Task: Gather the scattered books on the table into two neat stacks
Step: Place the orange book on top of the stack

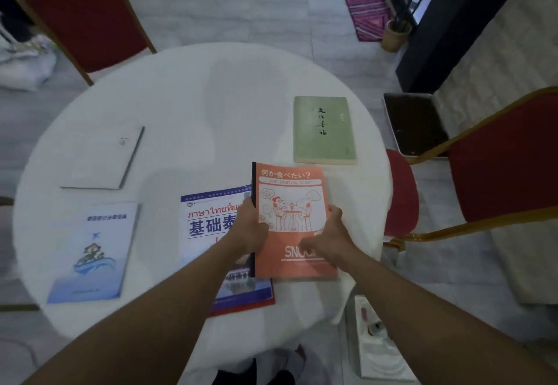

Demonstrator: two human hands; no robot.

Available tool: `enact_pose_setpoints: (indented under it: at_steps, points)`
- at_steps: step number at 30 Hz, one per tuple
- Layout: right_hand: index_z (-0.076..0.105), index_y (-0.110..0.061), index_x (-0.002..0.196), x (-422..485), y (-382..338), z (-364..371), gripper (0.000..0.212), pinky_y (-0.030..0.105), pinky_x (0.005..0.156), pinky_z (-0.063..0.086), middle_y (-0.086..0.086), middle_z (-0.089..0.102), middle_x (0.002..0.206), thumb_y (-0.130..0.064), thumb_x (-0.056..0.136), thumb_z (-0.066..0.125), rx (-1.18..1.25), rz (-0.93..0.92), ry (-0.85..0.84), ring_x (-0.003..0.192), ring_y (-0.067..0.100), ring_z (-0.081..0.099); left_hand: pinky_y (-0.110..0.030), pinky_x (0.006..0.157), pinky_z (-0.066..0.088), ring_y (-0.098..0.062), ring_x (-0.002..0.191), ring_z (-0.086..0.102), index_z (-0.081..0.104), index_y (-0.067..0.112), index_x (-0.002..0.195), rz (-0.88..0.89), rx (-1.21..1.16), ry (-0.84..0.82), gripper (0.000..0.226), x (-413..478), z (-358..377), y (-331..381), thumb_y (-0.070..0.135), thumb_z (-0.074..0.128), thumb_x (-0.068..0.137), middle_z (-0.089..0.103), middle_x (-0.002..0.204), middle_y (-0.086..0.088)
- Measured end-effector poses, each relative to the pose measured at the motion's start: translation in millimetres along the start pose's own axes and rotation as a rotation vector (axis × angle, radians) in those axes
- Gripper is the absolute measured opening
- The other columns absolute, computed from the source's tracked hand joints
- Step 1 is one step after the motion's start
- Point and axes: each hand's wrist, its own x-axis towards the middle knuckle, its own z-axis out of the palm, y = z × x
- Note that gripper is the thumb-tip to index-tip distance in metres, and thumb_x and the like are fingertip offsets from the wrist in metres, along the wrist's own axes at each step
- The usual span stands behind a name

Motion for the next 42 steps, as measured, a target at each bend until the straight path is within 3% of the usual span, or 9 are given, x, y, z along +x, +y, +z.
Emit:
enact_pose_setpoints:
  at_steps: [2,5,8,11,16,23,34,42]
  points:
    - [0.022,-0.025,0.127,-2,-12,15,0.098,0.018,0.059,0.051,-0.001,0.057,0.116,0.001,0.058,0.088,-0.015,-0.029,-0.077,0.091,0.010,0.059,-0.035,0.083,0.059,-0.032,0.125,0.055,0.041,0.008,0.133,-0.013,0.057,0.058,0.046,-7,-18,-17,-0.009,0.050,0.090,0.054,0.135,-0.012]
    - [0.025,-0.024,0.119,-8,-27,42,0.094,0.024,0.064,0.055,0.003,0.057,0.117,0.000,0.055,0.090,-0.081,-0.051,-0.148,0.101,0.018,0.061,-0.044,0.095,0.056,-0.032,0.129,0.050,0.037,0.011,0.137,-0.085,0.151,0.121,0.047,-19,-41,-48,0.003,0.053,0.094,0.043,0.142,-0.013]
    - [0.031,-0.019,0.123,-14,-33,70,0.094,0.023,0.072,0.053,0.003,0.052,0.121,-0.011,0.054,0.095,-0.182,-0.090,-0.148,0.108,0.020,0.058,-0.042,0.105,0.049,-0.031,0.132,0.043,0.033,0.008,0.137,-0.142,0.270,0.182,0.046,-30,-55,-75,0.008,0.052,0.095,0.029,0.143,-0.015]
    - [0.034,-0.014,0.131,-22,-32,95,0.094,0.025,0.085,0.047,0.000,0.038,0.119,-0.025,0.059,0.094,-0.307,-0.133,-0.118,0.112,0.016,0.048,-0.037,0.102,0.048,-0.028,0.128,0.044,0.033,0.006,0.134,-0.168,0.316,0.227,0.043,-39,-63,-100,0.014,0.053,0.097,0.029,0.138,-0.014]
    - [0.032,-0.016,0.134,-26,-22,116,0.085,0.028,0.093,0.041,0.000,0.029,0.118,-0.031,0.071,0.086,-0.462,-0.200,-0.126,0.115,0.018,0.039,-0.032,0.094,0.046,-0.025,0.122,0.042,0.036,0.008,0.131,-0.219,0.460,0.291,0.046,-44,-64,-123,0.024,0.058,0.095,0.037,0.132,-0.013]
    - [0.025,-0.026,0.112,-17,-17,121,0.072,0.024,0.093,0.038,-0.003,0.020,0.112,-0.033,0.072,0.084,-0.477,-0.196,-0.155,0.109,0.011,0.027,-0.030,0.095,0.046,-0.023,0.125,0.042,0.033,0.009,0.135,-0.255,0.459,0.281,0.051,-36,-64,-129,0.027,0.059,0.095,0.035,0.137,-0.012]
    - [0.029,-0.015,0.131,-13,-19,127,0.083,0.030,0.096,0.041,0.001,0.024,0.117,-0.037,0.070,0.082,-0.591,-0.144,-0.146,0.120,0.017,0.031,-0.037,0.100,0.048,-0.028,0.132,0.041,0.022,0.010,0.147,-0.243,0.441,0.198,0.067,-35,-71,-129,0.027,0.060,0.095,0.032,0.145,-0.012]
    - [0.032,-0.017,0.127,-12,-25,127,0.082,0.026,0.084,0.038,0.003,0.032,0.121,-0.040,0.068,0.084,-0.597,-0.092,-0.130,0.106,0.013,0.031,-0.038,0.099,0.048,-0.030,0.131,0.043,0.023,0.013,0.146,-0.278,0.456,0.175,0.069,-33,-73,-127,0.031,0.063,0.093,0.034,0.144,-0.013]
